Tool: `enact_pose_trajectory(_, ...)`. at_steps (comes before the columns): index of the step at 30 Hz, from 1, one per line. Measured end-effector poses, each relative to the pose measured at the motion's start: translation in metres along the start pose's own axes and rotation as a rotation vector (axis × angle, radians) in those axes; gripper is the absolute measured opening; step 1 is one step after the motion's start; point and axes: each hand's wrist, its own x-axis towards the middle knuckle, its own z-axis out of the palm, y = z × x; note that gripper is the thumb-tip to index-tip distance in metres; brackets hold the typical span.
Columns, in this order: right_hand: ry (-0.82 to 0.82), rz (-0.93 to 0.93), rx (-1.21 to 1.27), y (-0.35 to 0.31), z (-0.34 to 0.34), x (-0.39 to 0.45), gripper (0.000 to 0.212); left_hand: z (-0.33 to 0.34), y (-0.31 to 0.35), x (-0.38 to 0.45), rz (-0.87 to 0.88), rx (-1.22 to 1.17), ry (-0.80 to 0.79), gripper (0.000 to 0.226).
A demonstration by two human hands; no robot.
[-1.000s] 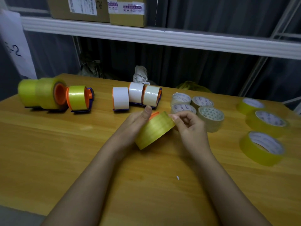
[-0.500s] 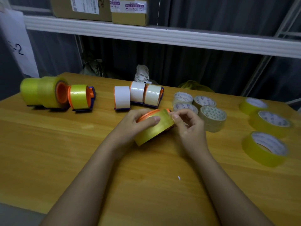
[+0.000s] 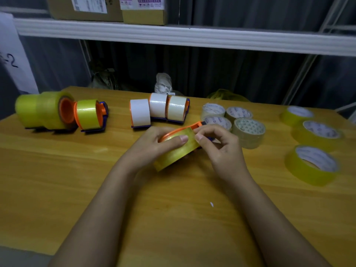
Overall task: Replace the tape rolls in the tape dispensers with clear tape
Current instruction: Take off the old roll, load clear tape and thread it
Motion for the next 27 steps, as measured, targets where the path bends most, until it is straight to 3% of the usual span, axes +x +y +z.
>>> enact_pose_trajectory(11, -0.064, 0.012, 0.057, 0.004, -0.008, -0.001, 0.027, 0.012, -0.008, 0.002, 0.058, 0.006, 0.078, 0.017)
enact_pose_trajectory(16, 0.022, -0.121, -0.129, 0.006, -0.004, 0.001, 0.003, 0.013, -0.011, 0.002, 0.105, 0.018, 0.095, 0.018)
enact_pose_trajectory(22, 0.060, -0.238, -0.335, 0.007, -0.003, 0.001, 0.008, 0.016, -0.013, 0.004, 0.127, 0.094, 0.146, 0.019)
enact_pose_trajectory(27, 0.064, -0.130, -0.343, 0.005, 0.001, -0.001, 0.009, 0.016, -0.018, 0.004, 0.127, 0.187, 0.188, 0.038)
